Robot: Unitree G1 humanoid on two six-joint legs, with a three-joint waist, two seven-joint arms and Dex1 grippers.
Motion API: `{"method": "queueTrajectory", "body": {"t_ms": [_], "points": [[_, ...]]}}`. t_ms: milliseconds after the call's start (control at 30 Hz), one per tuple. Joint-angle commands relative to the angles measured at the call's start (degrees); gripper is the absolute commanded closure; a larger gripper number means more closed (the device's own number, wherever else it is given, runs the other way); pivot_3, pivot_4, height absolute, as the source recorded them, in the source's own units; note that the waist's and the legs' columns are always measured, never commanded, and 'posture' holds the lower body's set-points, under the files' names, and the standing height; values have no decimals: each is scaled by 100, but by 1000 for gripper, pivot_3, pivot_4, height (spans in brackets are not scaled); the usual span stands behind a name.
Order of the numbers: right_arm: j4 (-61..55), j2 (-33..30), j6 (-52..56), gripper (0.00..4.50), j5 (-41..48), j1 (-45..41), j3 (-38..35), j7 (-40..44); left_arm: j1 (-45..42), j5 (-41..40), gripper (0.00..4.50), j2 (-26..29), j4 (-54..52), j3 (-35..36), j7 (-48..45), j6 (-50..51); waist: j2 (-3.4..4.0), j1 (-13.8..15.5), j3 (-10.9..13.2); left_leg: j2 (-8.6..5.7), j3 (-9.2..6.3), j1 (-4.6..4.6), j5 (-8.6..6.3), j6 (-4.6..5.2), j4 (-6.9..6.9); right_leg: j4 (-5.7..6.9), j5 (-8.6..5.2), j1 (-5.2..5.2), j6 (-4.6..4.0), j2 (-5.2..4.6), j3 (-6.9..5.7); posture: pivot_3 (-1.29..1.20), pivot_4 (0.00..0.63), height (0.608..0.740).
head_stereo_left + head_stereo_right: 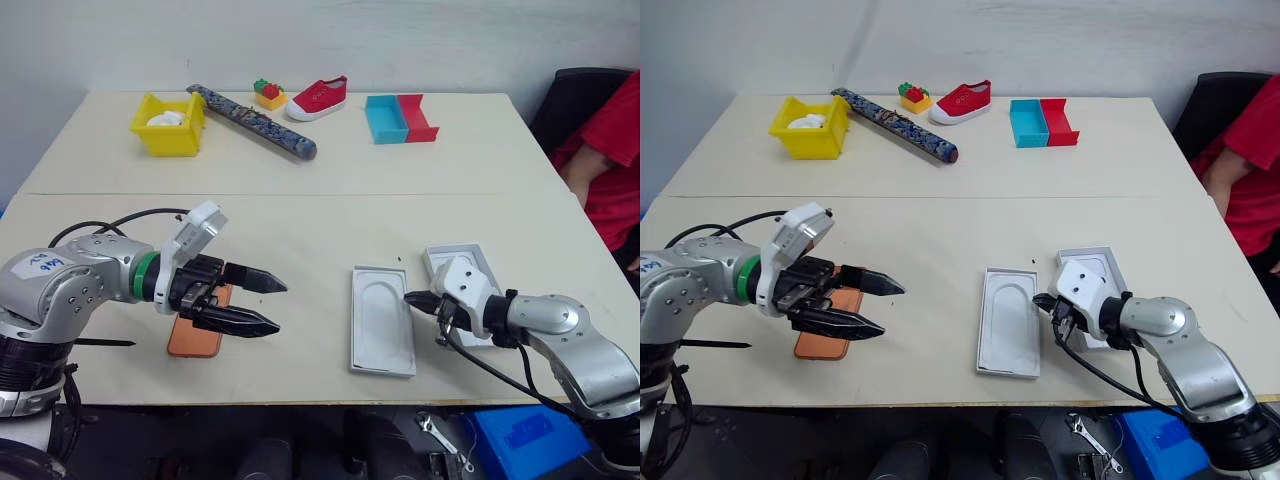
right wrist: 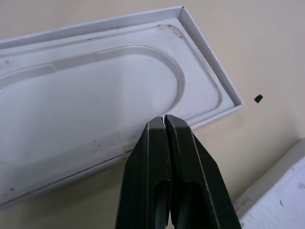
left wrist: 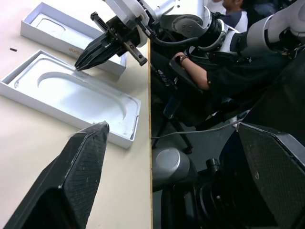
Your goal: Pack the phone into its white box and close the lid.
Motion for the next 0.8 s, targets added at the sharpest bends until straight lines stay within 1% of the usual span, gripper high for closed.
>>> {"method": "queueTrajectory", "body": {"t_ms": [33,100,200,267,333,467,667,800], "points": [[-90,46,-49,4459,-25,-96,7,6,-89,50,0,-43,8,39,-73,-123,0,5,0,0,0,-1,-1,1,0,-2,0,0,0,0,0,0,150,740],[-106,47,-8,4459,-64,-127,83,28,-77,77,0,-77,8,24,-53,-145,0,11,0,0,-1,-6,-2,5,0,-2,1,0,1,0,-1,0,150,740],[6,110,8,4459,-387,-287,408,-103,-70,98,0,-158,-25,15,-14,-136,0,5,0,-1,-1,-13,-1,12,0,-3,2,0,4,0,-3,0,150,740],[240,141,-252,4459,-900,-525,774,-249,-93,123,0,-202,-11,-3,-7,-139,0,-2,0,-1,0,-14,-2,13,0,-4,2,-1,4,0,-3,0,150,740],[379,190,-407,4459,-1178,-682,978,-322,-112,153,0,-229,9,-17,-11,-149,1,-11,0,-2,3,-14,-1,14,0,-5,2,-2,4,1,-2,0,150,740],[356,409,-326,4459,-1410,-975,1249,-342,-201,197,0,-307,138,-12,-10,-131,0,-2,0,-1,1,-13,0,11,0,-4,2,-3,4,3,-3,0,150,740],[255,669,-127,4459,-1454,-1035,1275,-326,-264,223,0,-407,211,-24,19,-113,0,2,0,-2,0,-15,1,12,0,-2,2,-3,4,3,-4,0,150,740],[-80,533,61,4459,-1265,-937,985,-202,-243,262,0,-404,243,-38,-14,-138,0,4,0,-2,0,-15,0,12,0,-3,2,-3,4,3,-4,0,150,740]]}}
